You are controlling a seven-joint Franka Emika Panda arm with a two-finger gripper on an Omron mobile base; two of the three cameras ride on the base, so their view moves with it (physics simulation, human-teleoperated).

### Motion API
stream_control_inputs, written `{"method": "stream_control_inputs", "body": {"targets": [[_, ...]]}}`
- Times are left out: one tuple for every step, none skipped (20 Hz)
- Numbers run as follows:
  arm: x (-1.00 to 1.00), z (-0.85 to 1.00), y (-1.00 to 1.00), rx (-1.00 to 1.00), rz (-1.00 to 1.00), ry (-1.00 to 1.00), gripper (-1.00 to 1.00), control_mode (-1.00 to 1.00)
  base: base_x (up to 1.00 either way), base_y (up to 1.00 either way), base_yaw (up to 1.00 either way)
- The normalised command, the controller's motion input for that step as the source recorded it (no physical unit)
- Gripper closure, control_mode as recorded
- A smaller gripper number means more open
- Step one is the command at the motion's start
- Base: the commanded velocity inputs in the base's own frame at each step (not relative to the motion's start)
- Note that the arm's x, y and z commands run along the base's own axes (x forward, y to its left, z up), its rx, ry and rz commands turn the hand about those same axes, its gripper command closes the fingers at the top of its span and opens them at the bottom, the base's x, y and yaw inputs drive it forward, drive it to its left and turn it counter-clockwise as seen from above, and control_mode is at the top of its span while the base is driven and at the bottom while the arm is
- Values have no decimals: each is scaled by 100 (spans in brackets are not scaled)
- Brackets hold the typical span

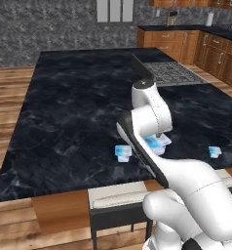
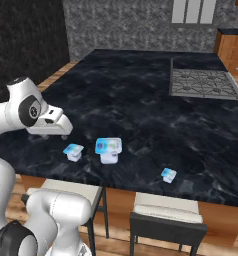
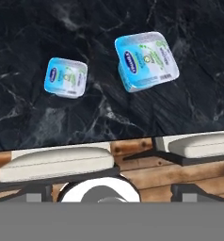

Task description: Stack the yogurt containers by placing the smaller containers on top of the larger containers.

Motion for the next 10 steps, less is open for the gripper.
{"method": "stream_control_inputs", "body": {"targets": [[0, -10, 24, -8, 0, 0, -100, -100, 0, 0, 0], [0, -11, 22, -7, 0, 0, -100, -100, 0, 0, 0], [0, -13, 24, -7, 0, 0, -100, -100, 0, 0, 0], [0, -15, 21, -5, 0, 0, -100, -100, 0, 0, 0], [0, -17, 22, -4, 0, 0, -100, -100, 0, 0, 0], [-1, -18, 22, -4, 0, 0, -100, -100, 0, 0, 0], [0, -19, 19, -3, 0, 0, -100, -100, 0, 0, 0], [-1, -19, 13, -2, 0, 0, -100, -100, 0, 0, 0], [0, -21, 5, 0, 0, 0, -100, -100, 0, 0, 0], [0, -26, 0, 0, 0, 0, -100, -100, 0, 0, 0]]}}
